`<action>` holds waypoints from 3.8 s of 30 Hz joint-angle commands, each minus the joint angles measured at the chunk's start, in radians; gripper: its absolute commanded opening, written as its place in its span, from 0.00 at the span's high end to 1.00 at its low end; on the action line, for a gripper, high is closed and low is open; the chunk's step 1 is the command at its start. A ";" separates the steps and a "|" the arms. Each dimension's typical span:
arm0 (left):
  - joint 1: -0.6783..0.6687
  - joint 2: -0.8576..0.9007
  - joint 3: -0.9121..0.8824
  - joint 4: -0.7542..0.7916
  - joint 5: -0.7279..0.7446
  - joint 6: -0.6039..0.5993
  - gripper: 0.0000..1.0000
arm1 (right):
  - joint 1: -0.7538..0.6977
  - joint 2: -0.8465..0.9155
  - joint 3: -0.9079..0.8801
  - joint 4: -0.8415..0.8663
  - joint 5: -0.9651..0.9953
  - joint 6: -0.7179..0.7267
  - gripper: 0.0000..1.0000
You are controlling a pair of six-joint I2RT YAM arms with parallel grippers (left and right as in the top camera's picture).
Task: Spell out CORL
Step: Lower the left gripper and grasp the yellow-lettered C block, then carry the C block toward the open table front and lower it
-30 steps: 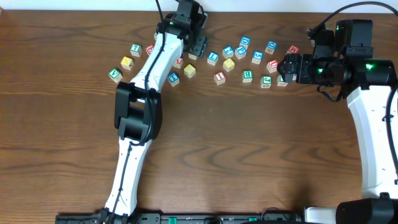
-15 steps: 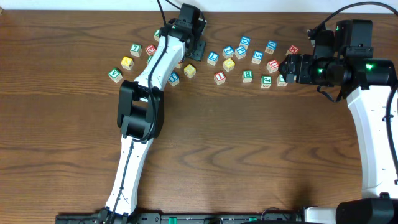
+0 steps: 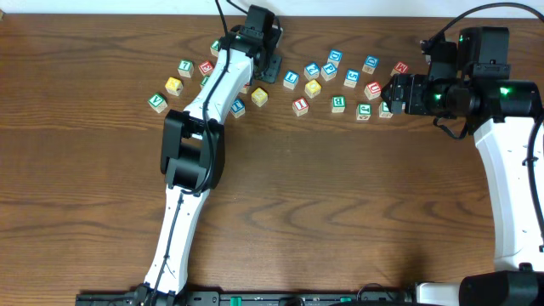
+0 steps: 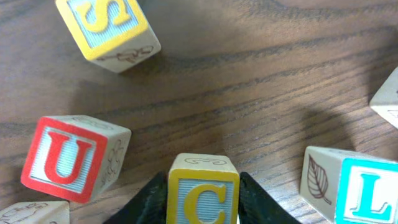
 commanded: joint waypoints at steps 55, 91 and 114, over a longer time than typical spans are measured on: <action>-0.104 -0.522 -0.377 -0.712 0.000 -0.367 0.80 | -0.004 -0.002 0.018 0.033 0.047 0.006 0.01; -0.201 -0.521 -0.834 -0.087 -0.073 -0.542 0.75 | -0.004 0.000 0.018 0.032 0.054 0.006 0.01; -0.199 -0.526 -0.821 -0.072 -0.072 -0.525 0.59 | -0.004 0.000 0.018 0.034 0.054 0.006 0.01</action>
